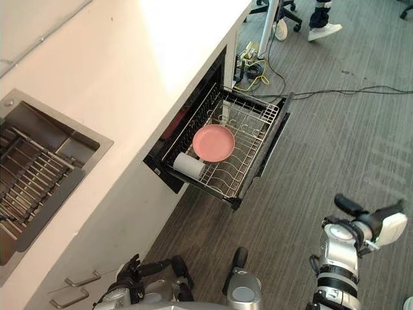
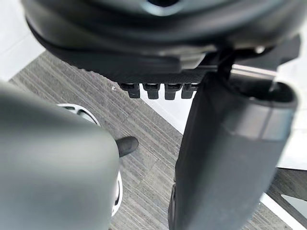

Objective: Walk over to the sink, pick up the cup, carry it to the dishwasher, place the cup inside the dishwasher, then close the dishwasher door

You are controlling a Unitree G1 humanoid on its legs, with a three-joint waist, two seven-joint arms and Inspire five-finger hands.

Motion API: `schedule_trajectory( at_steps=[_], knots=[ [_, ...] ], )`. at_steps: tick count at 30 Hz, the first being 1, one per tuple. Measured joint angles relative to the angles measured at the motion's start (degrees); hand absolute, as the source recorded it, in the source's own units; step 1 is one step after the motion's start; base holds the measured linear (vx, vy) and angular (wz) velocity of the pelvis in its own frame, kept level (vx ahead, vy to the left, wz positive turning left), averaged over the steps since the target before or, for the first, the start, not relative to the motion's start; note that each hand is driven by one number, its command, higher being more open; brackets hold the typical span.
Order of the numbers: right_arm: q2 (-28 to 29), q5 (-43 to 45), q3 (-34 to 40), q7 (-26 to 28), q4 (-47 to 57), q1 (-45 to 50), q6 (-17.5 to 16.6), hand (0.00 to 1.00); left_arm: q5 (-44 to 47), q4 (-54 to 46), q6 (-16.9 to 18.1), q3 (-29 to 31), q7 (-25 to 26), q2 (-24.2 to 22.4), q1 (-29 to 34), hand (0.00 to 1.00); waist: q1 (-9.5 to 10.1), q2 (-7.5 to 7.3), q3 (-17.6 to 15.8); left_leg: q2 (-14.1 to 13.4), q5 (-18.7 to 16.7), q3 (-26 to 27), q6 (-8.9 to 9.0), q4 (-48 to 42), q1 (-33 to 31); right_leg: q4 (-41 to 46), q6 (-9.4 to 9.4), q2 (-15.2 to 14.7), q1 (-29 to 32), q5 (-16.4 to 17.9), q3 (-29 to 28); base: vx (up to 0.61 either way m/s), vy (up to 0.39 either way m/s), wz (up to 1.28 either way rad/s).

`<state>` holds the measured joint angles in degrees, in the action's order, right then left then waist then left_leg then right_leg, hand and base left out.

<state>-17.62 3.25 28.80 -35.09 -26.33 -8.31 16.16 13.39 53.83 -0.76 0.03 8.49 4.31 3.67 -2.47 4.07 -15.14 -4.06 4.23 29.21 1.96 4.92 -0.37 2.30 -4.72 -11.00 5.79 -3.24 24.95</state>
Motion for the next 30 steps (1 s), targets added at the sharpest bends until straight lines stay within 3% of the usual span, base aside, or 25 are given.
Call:
schedule_trajectory(
  at_steps=[6,10,16,19,25,27,30],
  knots=[
    [-1.8,-0.7,-6.8,7.7,-3.1,-5.6,-2.2,0.0,-2.8,-2.1,0.5,-1.9,-2.3,-1.3,0.8,1.0,0.38,5.15,-1.4,0.9,0.8,-2.0,-0.78,0.0,-2.2,0.9,-0.17,-1.2,1.5,-0.3,1.5,-0.02,0.022,0.17],
    [-2.5,-5.1,-14.3,10.8,-4.3,-9.8,-5.4,0.0,-1.3,-3.3,1.1,-1.9,-2.4,-1.7,1.2,1.0,2.58,7.39,-2.4,1.6,1.3,-3.6,-0.86,0.0,-3.3,1.4,-0.34,-2.1,1.9,-0.4,3.0,0.0,0.024,0.21],
    [-5.1,-11.5,-17.2,11.8,-6.9,-13.8,-6.3,0.0,0.6,-4.8,1.4,-1.7,-2.5,-1.8,1.3,1.0,3.94,8.13,-4.4,3.2,2.0,-7.5,-1.0,-0.1,-4.9,3.9,-1.1,-4.5,2.4,0.5,5.8,0.01,0.034,0.33],
    [-7.4,-12.6,-18.1,11.7,-9.4,-14.9,-6.4,0.0,0.6,-4.7,2.3,-1.7,-2.6,-2.2,1.3,1.0,4.32,8.44,-4.8,4.6,2.3,-10.6,-1.5,-0.1,-5.0,8.4,-1.89,-7.3,2.4,2.9,8.1,0.0,0.058,0.55],
    [-11.7,-12.4,-18.1,10.6,-16.5,-19.9,-6.8,0.0,1.2,-4.5,4.9,-1.6,-2.5,-2.8,1.5,1.0,5.19,8.7,-5.1,9.0,3.9,-19.7,-3.8,-0.1,-5.7,22.0,-3.3,-16.4,1.9,10.7,16.1,0.0,0.028,0.85],
    [-14.0,-12.4,-18.5,10.1,-19.3,-22.8,-7.6,0.0,1.6,-4.5,6.5,-1.6,-2.6,-3.2,1.6,1.0,6.2,9.62,-5.5,10.7,4.6,-23.5,-3.94,0.0,-5.9,25.9,-3.41,-19.6,0.2,13.2,19.9,-0.01,-0.003,0.98],
    [-16.8,-12.5,-22.2,10.1,-22.1,-27.9,-8.0,0.0,2.7,-4.4,7.3,-1.1,-3.7,-3.0,2.5,1.0,7.14,10.79,-5.8,12.0,5.5,-26.2,-4.36,0.0,-6.3,29.0,-3.53,-21.9,-0.8,14.9,22.7,0.0,-0.024,0.59]
  ],
)
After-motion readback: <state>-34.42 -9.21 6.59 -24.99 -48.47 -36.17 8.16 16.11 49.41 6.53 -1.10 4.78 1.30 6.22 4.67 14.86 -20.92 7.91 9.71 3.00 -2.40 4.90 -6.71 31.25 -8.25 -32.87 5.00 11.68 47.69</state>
